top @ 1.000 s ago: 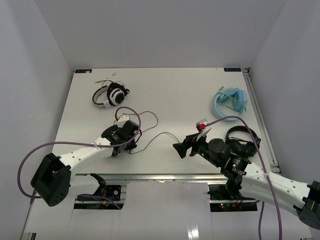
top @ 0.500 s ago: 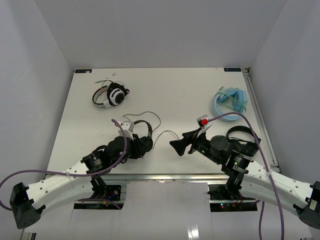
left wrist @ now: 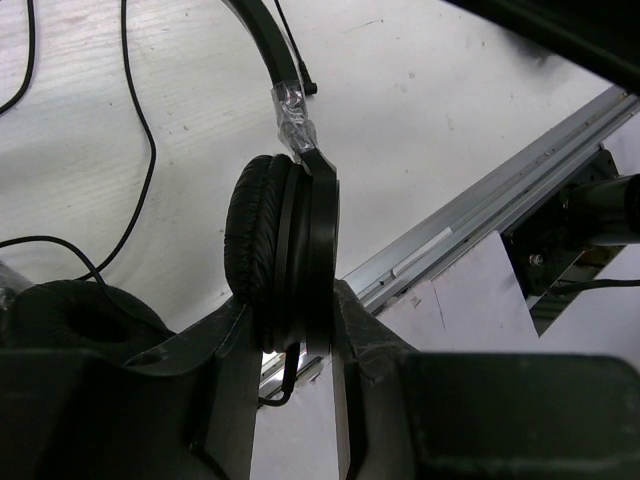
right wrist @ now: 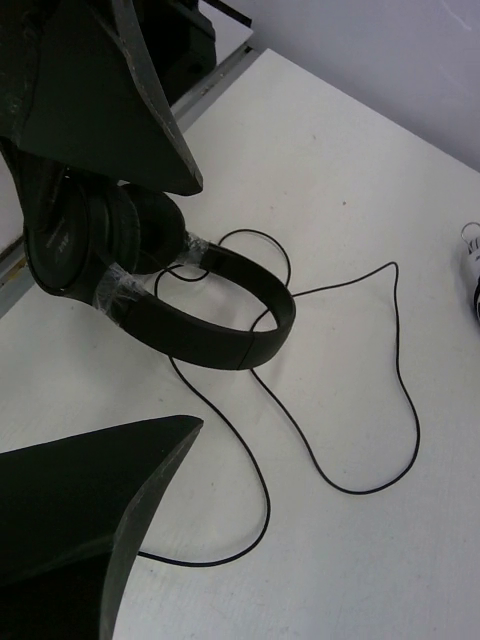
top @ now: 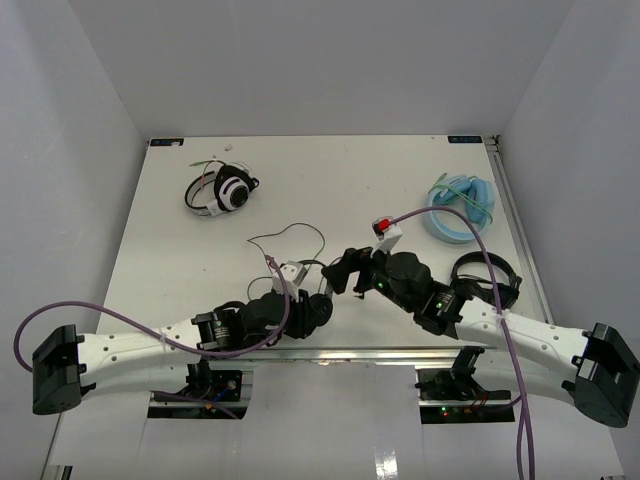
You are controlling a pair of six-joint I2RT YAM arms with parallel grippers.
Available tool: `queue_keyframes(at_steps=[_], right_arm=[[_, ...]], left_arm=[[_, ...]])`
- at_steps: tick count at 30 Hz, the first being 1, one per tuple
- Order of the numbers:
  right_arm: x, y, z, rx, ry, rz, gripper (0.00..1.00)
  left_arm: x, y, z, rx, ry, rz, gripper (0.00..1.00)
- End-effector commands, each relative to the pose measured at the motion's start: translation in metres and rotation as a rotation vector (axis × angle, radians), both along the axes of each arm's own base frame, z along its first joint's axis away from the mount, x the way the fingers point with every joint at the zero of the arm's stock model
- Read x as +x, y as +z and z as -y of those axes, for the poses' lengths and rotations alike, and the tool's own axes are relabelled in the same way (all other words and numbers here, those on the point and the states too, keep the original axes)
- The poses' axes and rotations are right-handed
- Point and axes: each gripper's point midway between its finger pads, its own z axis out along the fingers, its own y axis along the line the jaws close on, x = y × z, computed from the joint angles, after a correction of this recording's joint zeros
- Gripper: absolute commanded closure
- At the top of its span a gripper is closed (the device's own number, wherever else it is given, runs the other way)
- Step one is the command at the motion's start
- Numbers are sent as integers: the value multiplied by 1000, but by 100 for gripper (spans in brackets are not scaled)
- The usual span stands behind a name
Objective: Wrap the headphones
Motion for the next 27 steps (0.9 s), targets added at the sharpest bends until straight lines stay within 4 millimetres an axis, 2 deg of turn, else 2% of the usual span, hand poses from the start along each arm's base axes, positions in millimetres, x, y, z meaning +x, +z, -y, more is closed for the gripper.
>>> queue_keyframes(at_steps=[1,9,17,22,27], right_arm=[[14,8,4,55,-102,2,2],[6,6,-7,131,-50,-33,0],[0,-11,-21,163,-13,-111,10],[0,-23,-28,155,0,-144,17],[0,-24,-34,166,21,-133,38]], left_arm=[[11,45,14,-98,55,94,100],[9,51,15,-114,53,114,100],[6,55,17,-145,40,132,100],[5,57,15,-163,36,144,100],[5,53,15,-149,29,145,100]])
